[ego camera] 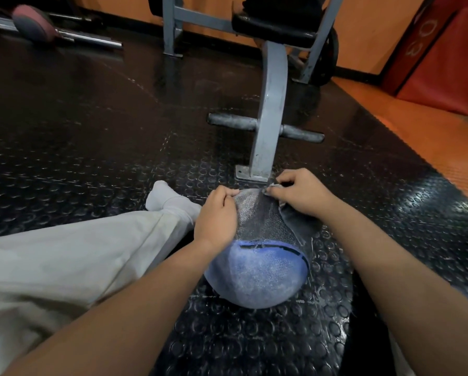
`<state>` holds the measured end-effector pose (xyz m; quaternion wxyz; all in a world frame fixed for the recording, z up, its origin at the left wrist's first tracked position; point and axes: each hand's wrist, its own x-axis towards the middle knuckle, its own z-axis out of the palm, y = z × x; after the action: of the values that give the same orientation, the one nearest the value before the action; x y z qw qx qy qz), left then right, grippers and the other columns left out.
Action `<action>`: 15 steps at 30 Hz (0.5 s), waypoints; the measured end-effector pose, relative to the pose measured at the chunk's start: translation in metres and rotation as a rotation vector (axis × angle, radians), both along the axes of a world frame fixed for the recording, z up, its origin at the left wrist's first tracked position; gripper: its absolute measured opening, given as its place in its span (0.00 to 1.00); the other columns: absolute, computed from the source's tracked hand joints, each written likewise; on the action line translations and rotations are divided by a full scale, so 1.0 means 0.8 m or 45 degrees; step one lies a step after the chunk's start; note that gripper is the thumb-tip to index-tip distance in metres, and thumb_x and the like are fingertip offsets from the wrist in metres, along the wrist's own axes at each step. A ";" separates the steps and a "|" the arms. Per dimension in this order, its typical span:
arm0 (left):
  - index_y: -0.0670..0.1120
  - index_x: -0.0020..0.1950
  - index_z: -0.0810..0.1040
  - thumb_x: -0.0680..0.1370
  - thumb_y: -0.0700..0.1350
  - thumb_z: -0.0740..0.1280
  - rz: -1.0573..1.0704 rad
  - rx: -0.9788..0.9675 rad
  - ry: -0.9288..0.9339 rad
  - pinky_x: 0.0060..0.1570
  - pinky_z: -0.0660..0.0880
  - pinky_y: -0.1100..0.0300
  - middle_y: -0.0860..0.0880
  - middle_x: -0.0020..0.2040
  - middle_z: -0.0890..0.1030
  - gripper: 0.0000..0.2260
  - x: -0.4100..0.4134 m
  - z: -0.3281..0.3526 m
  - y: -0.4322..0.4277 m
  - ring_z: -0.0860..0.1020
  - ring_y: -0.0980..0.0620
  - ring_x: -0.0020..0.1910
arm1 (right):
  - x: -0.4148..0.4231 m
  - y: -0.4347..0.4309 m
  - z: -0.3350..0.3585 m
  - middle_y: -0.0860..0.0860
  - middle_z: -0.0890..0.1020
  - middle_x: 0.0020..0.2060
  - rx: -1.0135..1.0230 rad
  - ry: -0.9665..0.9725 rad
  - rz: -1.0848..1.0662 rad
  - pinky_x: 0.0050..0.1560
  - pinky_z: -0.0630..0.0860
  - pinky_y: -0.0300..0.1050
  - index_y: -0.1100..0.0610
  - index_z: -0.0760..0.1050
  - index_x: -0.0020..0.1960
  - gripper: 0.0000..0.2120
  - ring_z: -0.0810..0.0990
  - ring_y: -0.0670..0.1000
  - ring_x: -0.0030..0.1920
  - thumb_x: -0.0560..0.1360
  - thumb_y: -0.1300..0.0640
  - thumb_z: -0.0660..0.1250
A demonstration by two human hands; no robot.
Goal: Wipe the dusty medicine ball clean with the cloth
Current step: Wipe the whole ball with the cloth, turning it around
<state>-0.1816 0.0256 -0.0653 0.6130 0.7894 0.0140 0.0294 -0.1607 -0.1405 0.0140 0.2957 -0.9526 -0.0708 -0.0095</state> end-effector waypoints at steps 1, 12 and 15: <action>0.54 0.51 0.74 0.83 0.44 0.52 0.017 0.013 0.008 0.58 0.66 0.58 0.56 0.58 0.75 0.12 0.000 0.001 0.000 0.72 0.55 0.59 | 0.011 -0.002 -0.005 0.59 0.76 0.36 0.077 0.079 -0.090 0.39 0.68 0.45 0.71 0.78 0.43 0.15 0.72 0.50 0.36 0.73 0.56 0.71; 0.48 0.50 0.75 0.80 0.40 0.55 -0.010 0.078 0.049 0.61 0.70 0.52 0.49 0.58 0.78 0.10 0.019 0.015 -0.003 0.75 0.49 0.56 | -0.090 0.033 -0.022 0.46 0.76 0.38 -0.279 -0.402 0.551 0.42 0.72 0.49 0.53 0.83 0.43 0.07 0.70 0.52 0.43 0.69 0.54 0.67; 0.51 0.49 0.74 0.82 0.42 0.53 -0.071 0.089 0.037 0.63 0.69 0.51 0.50 0.59 0.77 0.10 0.017 0.012 -0.002 0.74 0.50 0.58 | -0.079 0.012 -0.026 0.47 0.77 0.42 -0.161 -0.352 0.598 0.47 0.71 0.45 0.54 0.81 0.42 0.06 0.72 0.52 0.45 0.68 0.55 0.67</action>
<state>-0.1680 0.0237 -0.0555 0.5854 0.8107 -0.0001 0.0012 -0.2238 -0.1308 -0.0069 0.2172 -0.9164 -0.3297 -0.0662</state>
